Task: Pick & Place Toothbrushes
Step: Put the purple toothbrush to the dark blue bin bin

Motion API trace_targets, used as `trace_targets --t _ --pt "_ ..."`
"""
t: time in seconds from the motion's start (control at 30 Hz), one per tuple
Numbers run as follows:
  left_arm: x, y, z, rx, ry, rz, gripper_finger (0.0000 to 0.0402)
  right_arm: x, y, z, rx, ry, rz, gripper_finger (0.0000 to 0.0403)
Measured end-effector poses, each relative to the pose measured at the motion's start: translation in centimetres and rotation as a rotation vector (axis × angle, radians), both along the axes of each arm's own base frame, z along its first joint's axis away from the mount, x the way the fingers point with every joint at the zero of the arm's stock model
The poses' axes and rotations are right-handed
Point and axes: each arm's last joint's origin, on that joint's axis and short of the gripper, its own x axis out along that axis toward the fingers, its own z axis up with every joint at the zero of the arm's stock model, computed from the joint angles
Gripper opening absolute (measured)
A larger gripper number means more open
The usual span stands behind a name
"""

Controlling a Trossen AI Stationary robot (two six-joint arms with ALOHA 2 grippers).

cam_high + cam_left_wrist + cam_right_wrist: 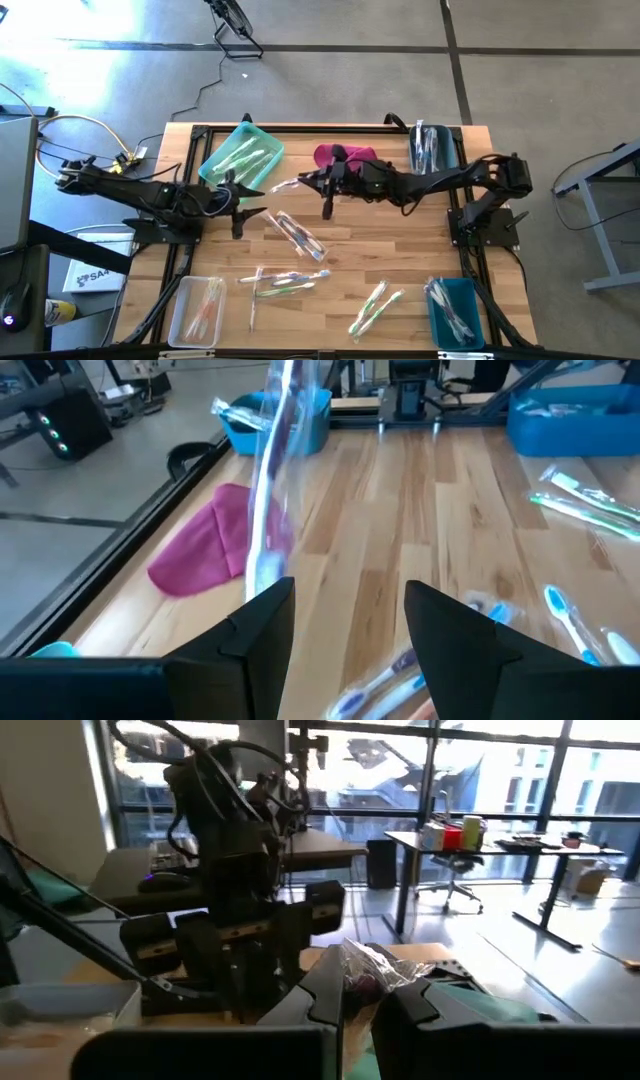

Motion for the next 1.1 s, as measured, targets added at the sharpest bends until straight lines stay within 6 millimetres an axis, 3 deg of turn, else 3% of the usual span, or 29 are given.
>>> trace_targets --t 0.3,0.53,0.77,1.1 --pt "-2.2 0.5 0.2 -0.002 0.008 0.001 0.0187 -3.4 -0.1 2.9 0.037 0.120 -0.105 0.0017" --pt "-3.0 0.7 -0.1 0.001 0.050 0.003 0.0187 -7.7 -0.3 5.4 0.163 0.193 -0.228 0.0017" --pt "-3.1 0.7 -0.5 -0.025 0.079 0.014 0.0187 -13.3 0.1 8.0 0.419 0.187 -0.214 0.0017" --pt "-3.3 0.7 -0.9 -0.050 0.122 0.028 0.0187 -20.3 0.9 8.2 0.851 0.314 -0.236 0.0017"
